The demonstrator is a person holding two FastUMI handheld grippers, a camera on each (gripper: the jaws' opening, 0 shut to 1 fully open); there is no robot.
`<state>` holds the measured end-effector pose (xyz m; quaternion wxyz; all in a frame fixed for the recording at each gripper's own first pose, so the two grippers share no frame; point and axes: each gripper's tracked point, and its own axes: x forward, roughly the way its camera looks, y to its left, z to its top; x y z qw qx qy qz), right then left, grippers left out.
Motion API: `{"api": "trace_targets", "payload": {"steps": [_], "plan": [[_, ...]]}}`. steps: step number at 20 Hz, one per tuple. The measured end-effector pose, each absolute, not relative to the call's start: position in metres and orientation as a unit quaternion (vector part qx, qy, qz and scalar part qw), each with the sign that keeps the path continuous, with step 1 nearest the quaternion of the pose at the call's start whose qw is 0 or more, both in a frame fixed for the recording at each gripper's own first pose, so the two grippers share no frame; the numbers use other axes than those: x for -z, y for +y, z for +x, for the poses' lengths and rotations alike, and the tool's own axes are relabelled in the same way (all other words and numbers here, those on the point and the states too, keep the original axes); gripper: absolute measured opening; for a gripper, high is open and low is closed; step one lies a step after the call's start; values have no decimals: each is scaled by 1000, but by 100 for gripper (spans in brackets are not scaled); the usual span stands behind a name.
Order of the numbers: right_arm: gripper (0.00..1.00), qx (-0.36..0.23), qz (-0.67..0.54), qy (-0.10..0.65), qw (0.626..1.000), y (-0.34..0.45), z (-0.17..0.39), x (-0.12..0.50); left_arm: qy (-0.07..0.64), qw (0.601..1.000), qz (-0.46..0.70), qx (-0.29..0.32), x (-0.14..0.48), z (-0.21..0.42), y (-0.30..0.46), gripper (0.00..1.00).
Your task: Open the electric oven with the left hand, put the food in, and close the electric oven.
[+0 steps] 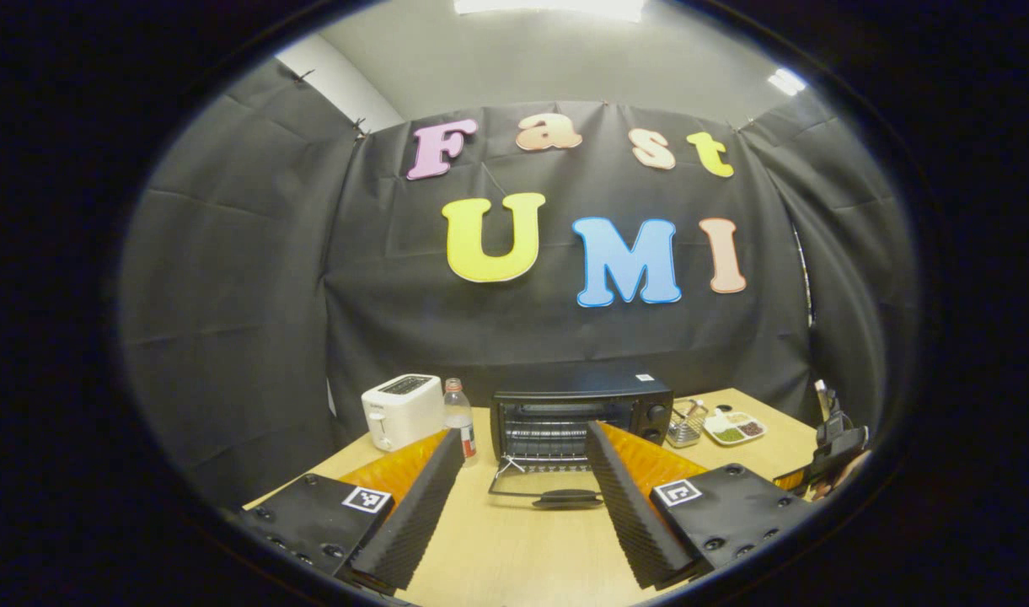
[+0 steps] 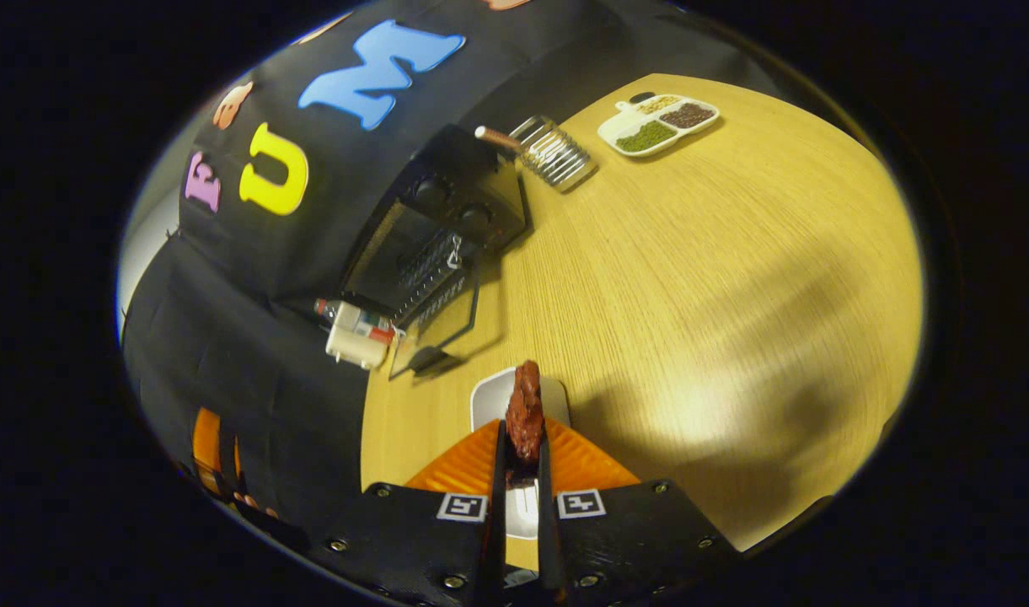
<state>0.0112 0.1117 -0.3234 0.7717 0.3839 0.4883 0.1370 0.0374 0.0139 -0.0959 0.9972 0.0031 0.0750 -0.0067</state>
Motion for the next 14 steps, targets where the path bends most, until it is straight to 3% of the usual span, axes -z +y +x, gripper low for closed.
{"api": "trace_targets", "payload": {"steps": [1,14], "plan": [[9,-130,382,486,775,105,8,317,74,997,2,8,96,40,16,100],[8,-132,385,407,818,148,73,243,67,997,-24,30,107,91,47,98]]}}
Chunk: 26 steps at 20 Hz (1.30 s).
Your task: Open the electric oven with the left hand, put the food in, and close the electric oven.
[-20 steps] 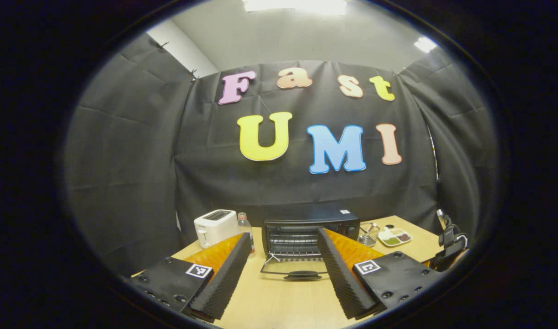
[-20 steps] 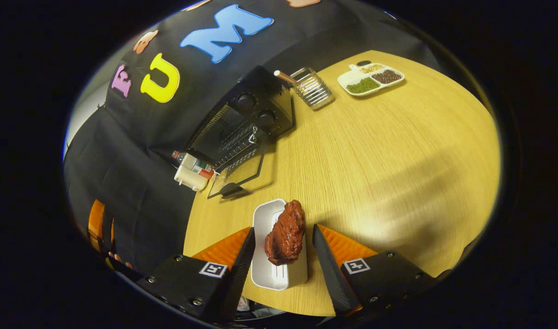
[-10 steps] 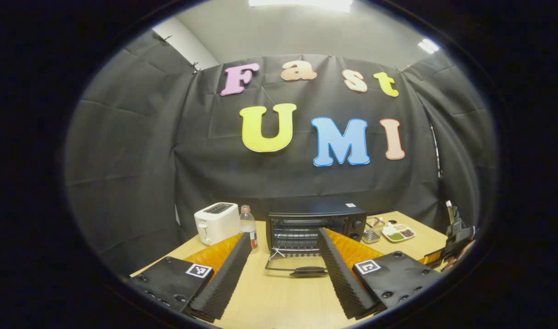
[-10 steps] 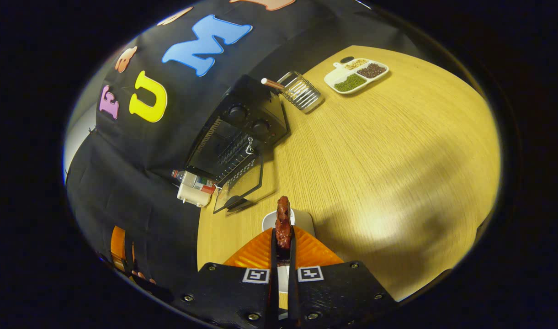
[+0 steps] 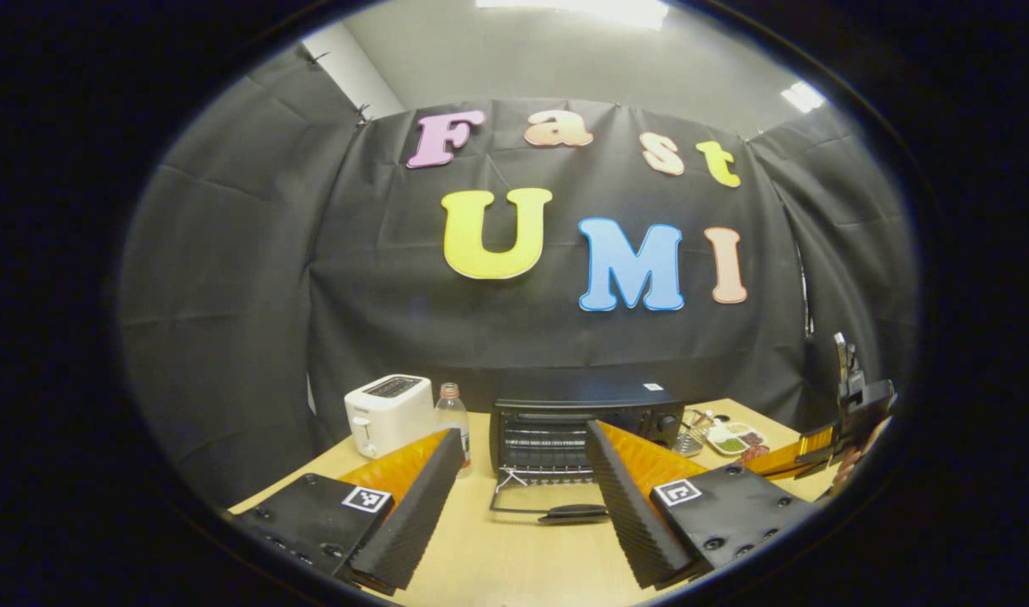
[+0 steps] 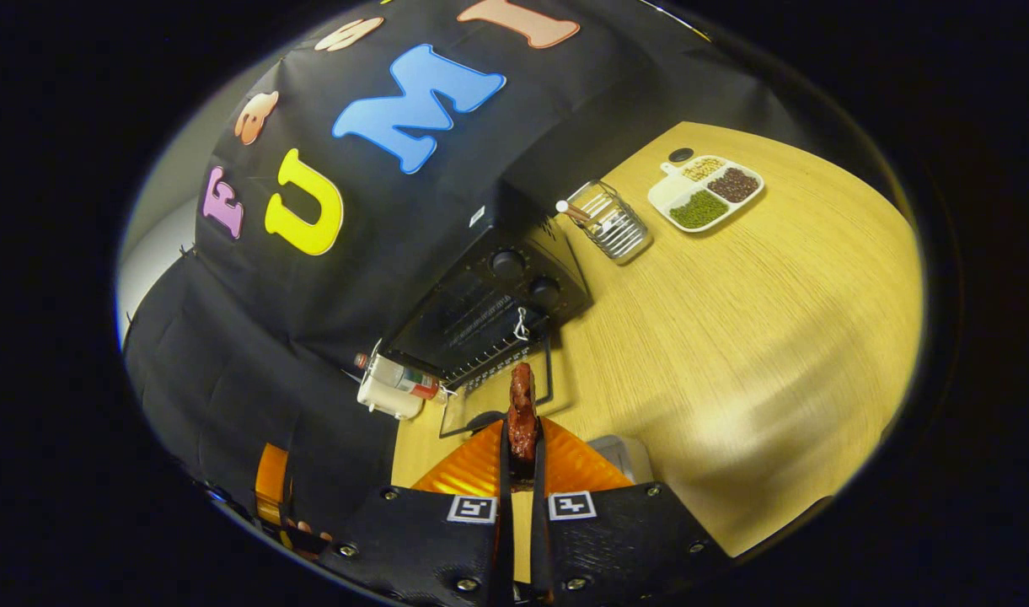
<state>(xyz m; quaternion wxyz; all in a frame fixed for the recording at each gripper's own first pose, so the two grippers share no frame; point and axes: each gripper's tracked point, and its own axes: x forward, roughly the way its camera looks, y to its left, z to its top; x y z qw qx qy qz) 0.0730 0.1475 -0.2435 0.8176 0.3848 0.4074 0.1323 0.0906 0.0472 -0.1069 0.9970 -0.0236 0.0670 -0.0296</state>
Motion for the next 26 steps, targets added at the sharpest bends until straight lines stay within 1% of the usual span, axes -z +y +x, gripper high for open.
{"api": "trace_targets", "payload": {"steps": [5,6,7,14,15,17,18,19,22,23,26], "plan": [[8,-146,384,401,819,191,111,243,64,997,-20,26,111,108,70,98],[8,-146,389,400,817,199,121,244,65,997,-18,23,113,112,76,100],[8,-144,392,398,817,207,130,247,67,997,-16,18,114,115,84,98],[8,-135,430,391,802,267,187,267,85,996,-11,-24,129,125,145,98],[8,-133,433,391,801,275,193,271,87,996,-7,-30,130,126,154,100],[8,-131,437,392,799,291,204,278,93,995,-3,-43,134,131,171,100],[8,-131,440,390,798,298,209,280,95,994,-4,-49,135,131,179,98],[8,-134,444,386,798,305,213,281,98,994,-5,-55,137,133,186,98],[8,-130,460,360,801,318,233,283,102,992,-1,-69,140,135,206,98],[8,-126,463,353,803,321,239,286,104,992,3,-72,140,137,212,100],[8,-115,463,347,807,326,254,297,114,991,6,-76,146,138,221,98]]}}
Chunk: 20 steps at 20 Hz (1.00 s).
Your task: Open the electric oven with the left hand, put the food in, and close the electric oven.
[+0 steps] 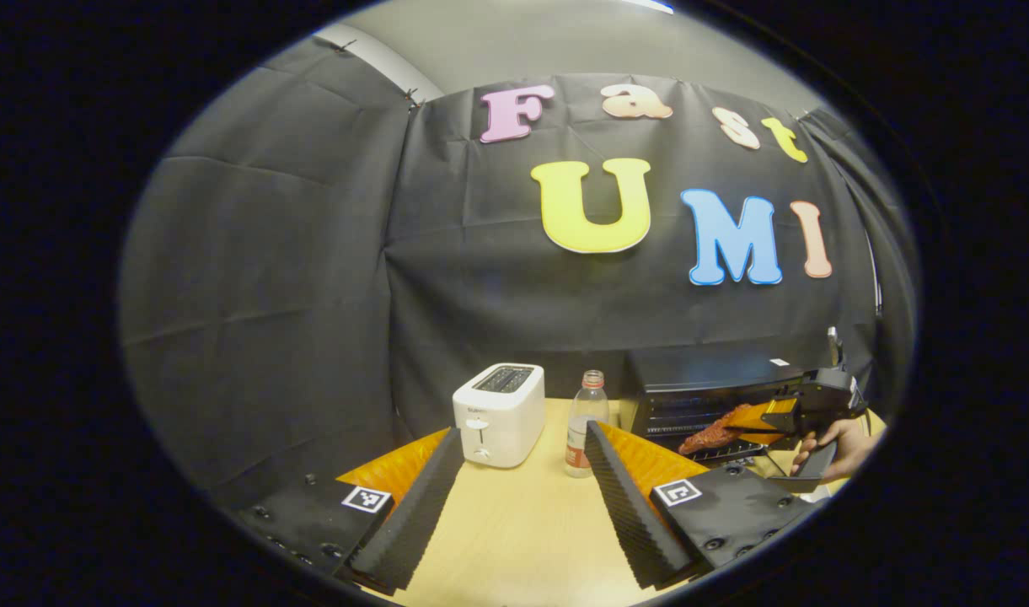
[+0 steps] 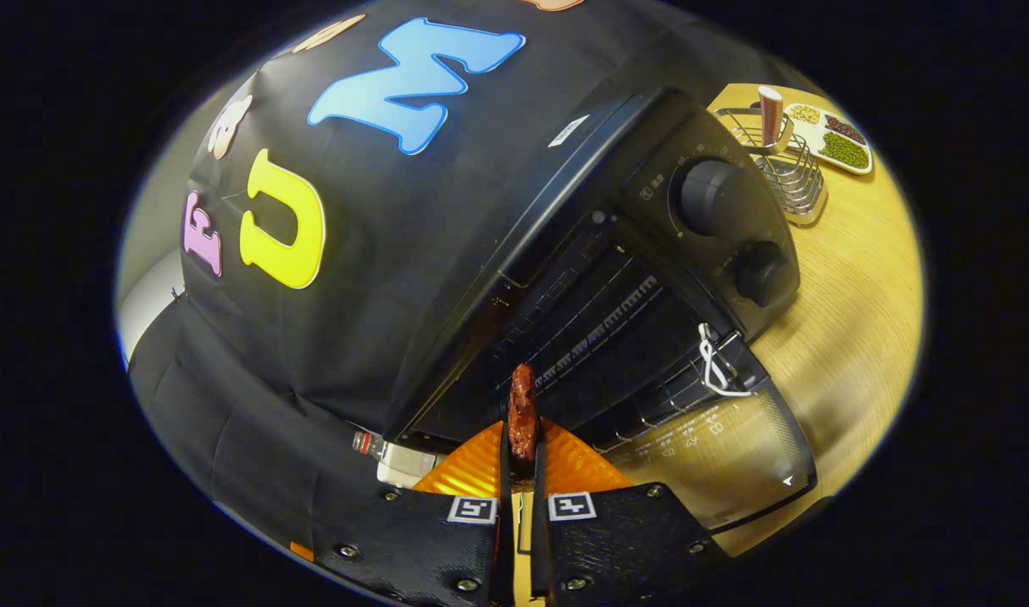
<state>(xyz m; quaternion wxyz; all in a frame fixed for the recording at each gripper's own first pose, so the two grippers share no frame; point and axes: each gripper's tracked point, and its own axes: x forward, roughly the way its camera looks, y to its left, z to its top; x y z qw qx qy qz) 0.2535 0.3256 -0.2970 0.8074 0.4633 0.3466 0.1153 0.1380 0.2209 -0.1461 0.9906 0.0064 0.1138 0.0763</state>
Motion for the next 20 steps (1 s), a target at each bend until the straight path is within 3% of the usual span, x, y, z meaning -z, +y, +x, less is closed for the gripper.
{"api": "trace_targets", "payload": {"steps": [6,7,9,10,11,12,13,15,20], "plan": [[12,-97,479,333,806,321,276,307,120,990,13,-69,151,143,219,98],[12,-91,470,335,811,318,278,313,121,990,13,-68,151,144,218,95],[17,-65,435,338,832,304,278,326,122,990,14,-64,154,145,214,99],[40,-63,426,338,837,300,277,327,123,990,15,-62,155,146,211,100],[57,-61,416,337,842,294,277,326,124,990,15,-60,156,147,208,100],[62,-64,410,331,847,290,276,320,126,990,15,-58,159,148,204,100],[76,-65,402,331,851,289,275,319,130,990,13,-55,161,148,199,100],[97,-56,364,326,871,272,270,315,133,990,9,-43,164,146,185,100],[98,-71,301,325,894,239,238,290,133,991,3,-5,163,151,138,100]]}}
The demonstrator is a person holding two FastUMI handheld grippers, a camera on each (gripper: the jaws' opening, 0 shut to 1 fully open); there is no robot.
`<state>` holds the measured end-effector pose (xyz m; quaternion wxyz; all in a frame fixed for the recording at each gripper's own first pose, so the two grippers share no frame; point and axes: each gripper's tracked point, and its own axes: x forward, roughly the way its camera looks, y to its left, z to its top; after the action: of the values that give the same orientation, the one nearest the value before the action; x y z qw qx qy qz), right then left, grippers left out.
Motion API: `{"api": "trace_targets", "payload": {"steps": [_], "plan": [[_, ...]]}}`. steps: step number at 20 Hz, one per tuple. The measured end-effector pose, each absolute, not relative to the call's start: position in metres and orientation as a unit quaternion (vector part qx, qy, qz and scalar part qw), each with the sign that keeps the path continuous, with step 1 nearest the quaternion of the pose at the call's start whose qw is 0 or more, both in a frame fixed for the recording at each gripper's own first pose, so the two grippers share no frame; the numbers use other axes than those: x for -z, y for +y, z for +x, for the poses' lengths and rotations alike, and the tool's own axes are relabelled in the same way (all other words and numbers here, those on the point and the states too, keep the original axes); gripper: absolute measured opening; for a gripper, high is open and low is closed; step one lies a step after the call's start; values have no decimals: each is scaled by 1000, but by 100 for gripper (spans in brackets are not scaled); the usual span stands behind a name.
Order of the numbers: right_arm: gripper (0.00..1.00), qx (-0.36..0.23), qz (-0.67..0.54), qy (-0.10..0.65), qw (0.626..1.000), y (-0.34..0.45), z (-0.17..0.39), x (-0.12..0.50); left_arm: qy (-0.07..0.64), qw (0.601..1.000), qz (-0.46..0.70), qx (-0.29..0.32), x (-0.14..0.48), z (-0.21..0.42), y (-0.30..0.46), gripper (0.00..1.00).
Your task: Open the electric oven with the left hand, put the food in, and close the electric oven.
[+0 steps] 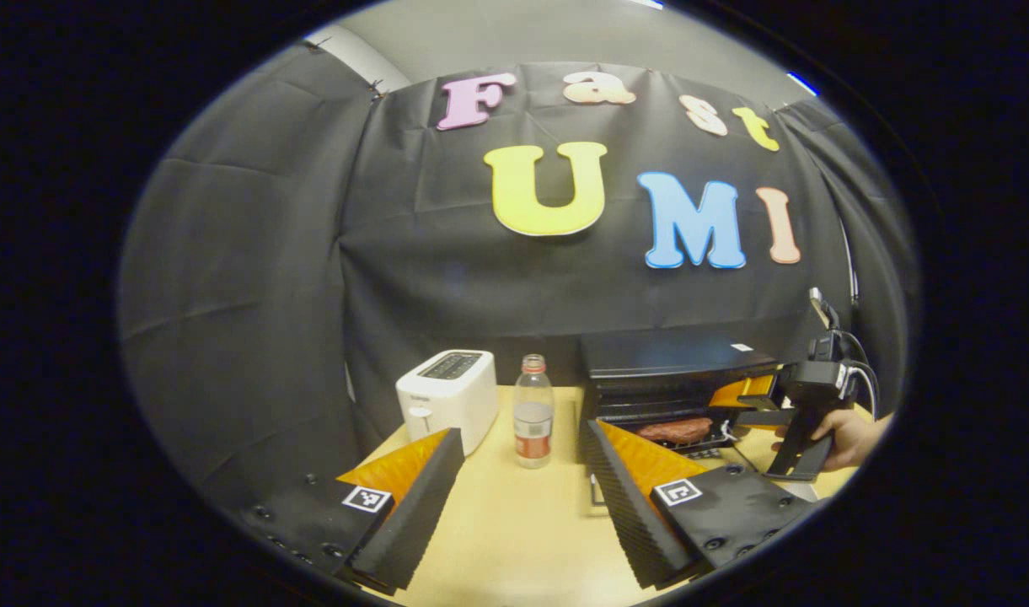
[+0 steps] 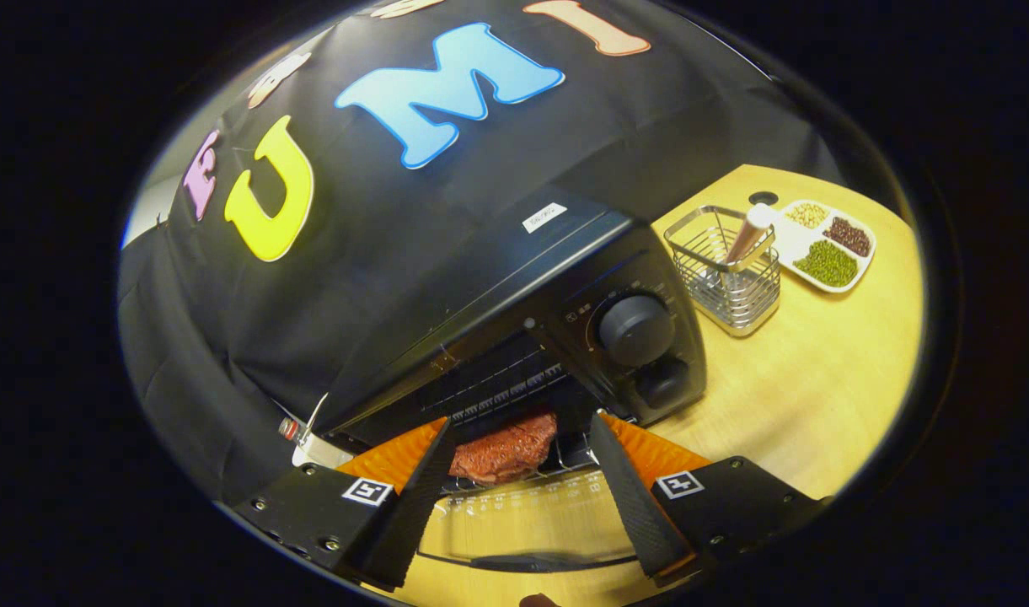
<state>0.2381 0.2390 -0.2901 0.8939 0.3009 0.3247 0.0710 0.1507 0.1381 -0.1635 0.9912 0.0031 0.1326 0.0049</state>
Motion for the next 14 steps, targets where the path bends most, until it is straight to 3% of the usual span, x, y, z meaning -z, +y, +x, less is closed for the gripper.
{"api": "trace_targets", "payload": {"steps": [5,6,8,9,11,12,13,14], "plan": [[98,-90,238,291,922,213,201,252,137,990,-3,33,169,146,86,100],[98,-94,230,282,927,206,194,242,139,989,-4,40,172,145,76,92],[98,-95,210,263,937,191,181,225,149,987,-11,52,179,139,58,98],[98,-94,197,254,942,183,174,217,154,986,-14,56,185,137,51,91],[98,-92,164,225,956,166,162,198,167,984,-22,64,193,133,37,100],[97,-88,142,210,963,157,156,191,178,981,-24,68,202,129,31,92],[97,-84,121,196,969,149,151,185,190,979,-25,71,210,127,25,92],[97,-80,102,185,974,139,143,175,201,976,-24,73,219,124,19,98]]}}
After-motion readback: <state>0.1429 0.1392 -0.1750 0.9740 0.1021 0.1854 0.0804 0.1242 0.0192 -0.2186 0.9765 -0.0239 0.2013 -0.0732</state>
